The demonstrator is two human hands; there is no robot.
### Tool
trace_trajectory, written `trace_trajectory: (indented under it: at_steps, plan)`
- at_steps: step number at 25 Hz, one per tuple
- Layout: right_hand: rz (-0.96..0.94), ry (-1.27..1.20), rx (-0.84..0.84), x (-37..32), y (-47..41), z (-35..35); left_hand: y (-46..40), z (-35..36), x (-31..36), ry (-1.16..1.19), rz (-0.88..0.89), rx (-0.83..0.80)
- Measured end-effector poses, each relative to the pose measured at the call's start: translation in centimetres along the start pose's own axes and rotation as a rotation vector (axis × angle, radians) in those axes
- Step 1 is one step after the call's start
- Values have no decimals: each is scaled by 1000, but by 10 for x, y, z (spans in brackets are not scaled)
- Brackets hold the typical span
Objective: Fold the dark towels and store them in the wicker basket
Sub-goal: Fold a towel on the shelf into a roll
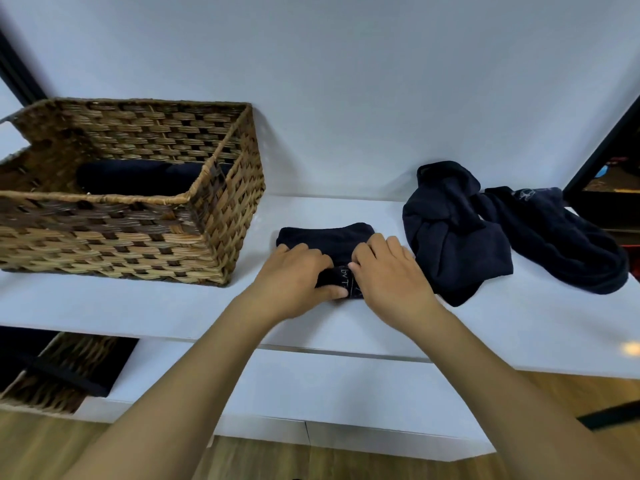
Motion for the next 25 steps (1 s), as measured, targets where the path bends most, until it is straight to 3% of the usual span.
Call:
trace_trajectory:
  at_steps: [3,6,9,13,18,19,22,25]
  plan:
    - [-14,106,153,-3,9,1,-15,7,-14,240,-75,-292]
    - [1,80,157,0,5,3,-19,17,-25,441,-75,-334]
    - [74,25,92,4,-14,0,-18,17,-26,373,-75,-161]
    - [209,-132,-157,15,-33,9,3,16,8,-220,-121,300]
    - [363,-417,-343,22,-34,14,1,11,8,-243,-82,475]
    - [351,-367,-326,20,-31,12,-2,7,7,-239,-76,441]
    - [164,-54,40,-1,-12,1,-21,3,4,-194,-119,189]
    - [143,54,147,-8,6,8,-50,13,-13,-63,-187,-92]
Point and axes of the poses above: each hand's wrist, its own y-axis away from the middle knuckle, its own z-axis out of the palm, x = y × z, the point moved 6 cm from there along -y, towards the middle knuckle, and after that the axes turned 3 degrees about -y, right-handed, at the moved point
